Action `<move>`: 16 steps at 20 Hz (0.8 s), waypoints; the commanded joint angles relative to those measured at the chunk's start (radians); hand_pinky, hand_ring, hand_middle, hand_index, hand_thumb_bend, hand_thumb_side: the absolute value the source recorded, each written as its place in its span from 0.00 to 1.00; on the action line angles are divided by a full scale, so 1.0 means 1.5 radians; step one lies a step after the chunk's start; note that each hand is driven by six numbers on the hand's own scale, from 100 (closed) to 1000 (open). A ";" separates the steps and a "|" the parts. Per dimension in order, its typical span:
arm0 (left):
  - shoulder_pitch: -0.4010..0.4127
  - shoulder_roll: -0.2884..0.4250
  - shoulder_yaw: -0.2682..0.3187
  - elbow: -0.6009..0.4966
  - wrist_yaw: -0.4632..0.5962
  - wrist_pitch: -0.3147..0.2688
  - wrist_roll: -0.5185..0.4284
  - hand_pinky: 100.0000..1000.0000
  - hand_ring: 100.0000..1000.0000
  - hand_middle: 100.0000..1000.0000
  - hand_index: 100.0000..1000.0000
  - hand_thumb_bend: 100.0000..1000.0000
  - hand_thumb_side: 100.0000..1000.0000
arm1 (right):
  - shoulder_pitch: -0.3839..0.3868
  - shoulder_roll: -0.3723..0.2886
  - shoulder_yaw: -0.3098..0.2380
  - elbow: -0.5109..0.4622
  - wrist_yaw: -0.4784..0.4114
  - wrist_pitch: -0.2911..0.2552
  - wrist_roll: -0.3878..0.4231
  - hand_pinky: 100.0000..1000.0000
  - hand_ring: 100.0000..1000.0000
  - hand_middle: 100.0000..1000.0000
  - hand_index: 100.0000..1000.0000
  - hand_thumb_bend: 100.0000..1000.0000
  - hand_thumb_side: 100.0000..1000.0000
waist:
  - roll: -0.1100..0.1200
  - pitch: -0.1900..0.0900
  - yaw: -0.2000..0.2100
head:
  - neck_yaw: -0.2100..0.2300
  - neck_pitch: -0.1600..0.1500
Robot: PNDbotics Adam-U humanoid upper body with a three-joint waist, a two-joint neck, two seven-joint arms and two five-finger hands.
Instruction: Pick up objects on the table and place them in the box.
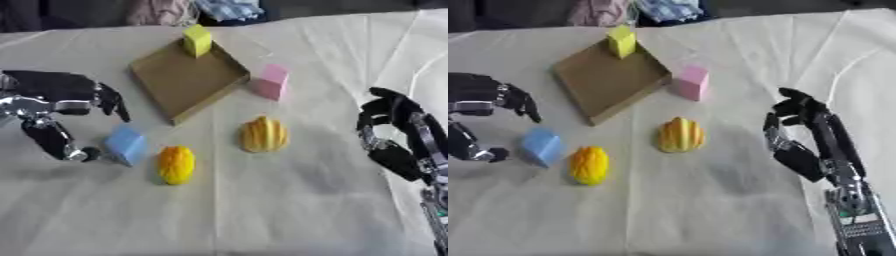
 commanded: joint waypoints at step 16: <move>-0.026 -0.043 -0.018 0.102 -0.092 -0.036 0.032 0.79 0.77 0.81 0.91 0.43 0.05 | -0.002 -0.010 -0.001 -0.011 -0.001 -0.001 0.003 0.62 0.68 0.61 0.86 0.00 0.33 | 0.005 -0.022 -0.001 | 0.002 0.000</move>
